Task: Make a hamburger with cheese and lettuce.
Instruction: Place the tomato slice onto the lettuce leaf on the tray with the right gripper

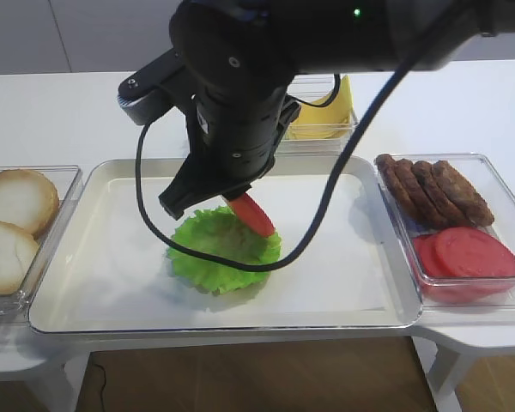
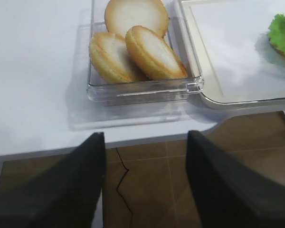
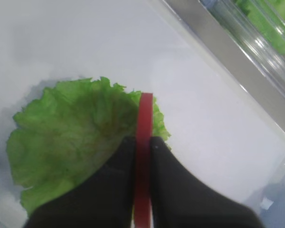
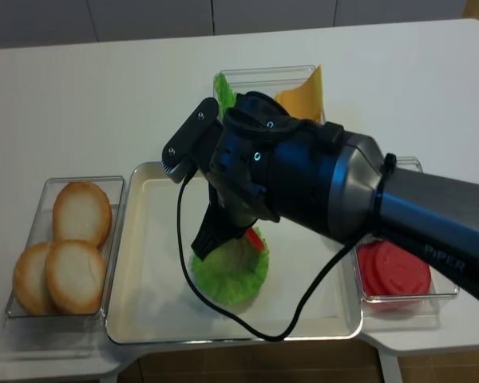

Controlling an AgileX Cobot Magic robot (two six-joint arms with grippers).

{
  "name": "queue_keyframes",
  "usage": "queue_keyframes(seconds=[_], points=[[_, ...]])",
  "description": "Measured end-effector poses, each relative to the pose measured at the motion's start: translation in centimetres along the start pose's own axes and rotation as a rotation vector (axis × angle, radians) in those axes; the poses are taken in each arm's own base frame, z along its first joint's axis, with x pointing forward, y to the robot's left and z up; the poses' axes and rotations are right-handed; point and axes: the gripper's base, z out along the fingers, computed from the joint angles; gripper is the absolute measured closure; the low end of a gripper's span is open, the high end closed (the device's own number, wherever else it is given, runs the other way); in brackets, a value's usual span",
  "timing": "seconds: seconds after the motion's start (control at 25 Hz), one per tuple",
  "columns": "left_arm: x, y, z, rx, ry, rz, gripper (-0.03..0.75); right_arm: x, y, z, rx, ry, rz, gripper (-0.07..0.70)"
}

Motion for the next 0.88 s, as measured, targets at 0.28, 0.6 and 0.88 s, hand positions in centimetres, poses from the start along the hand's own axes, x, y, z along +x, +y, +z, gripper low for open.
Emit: queue_keyframes(seconds=[0.28,0.6,0.88], points=[[0.0,0.0,0.0,0.000,0.000,0.000,0.314,0.0,0.1,0.3,-0.008,0.004,0.006,0.505],[0.0,0.0,0.0,0.000,0.000,0.000,0.314,0.0,0.5,0.3,-0.046,0.015,0.036,0.265],[0.0,0.0,0.0,0.000,0.000,0.000,0.314,0.1,1.0,0.3,-0.101,0.030,0.081,0.132]])
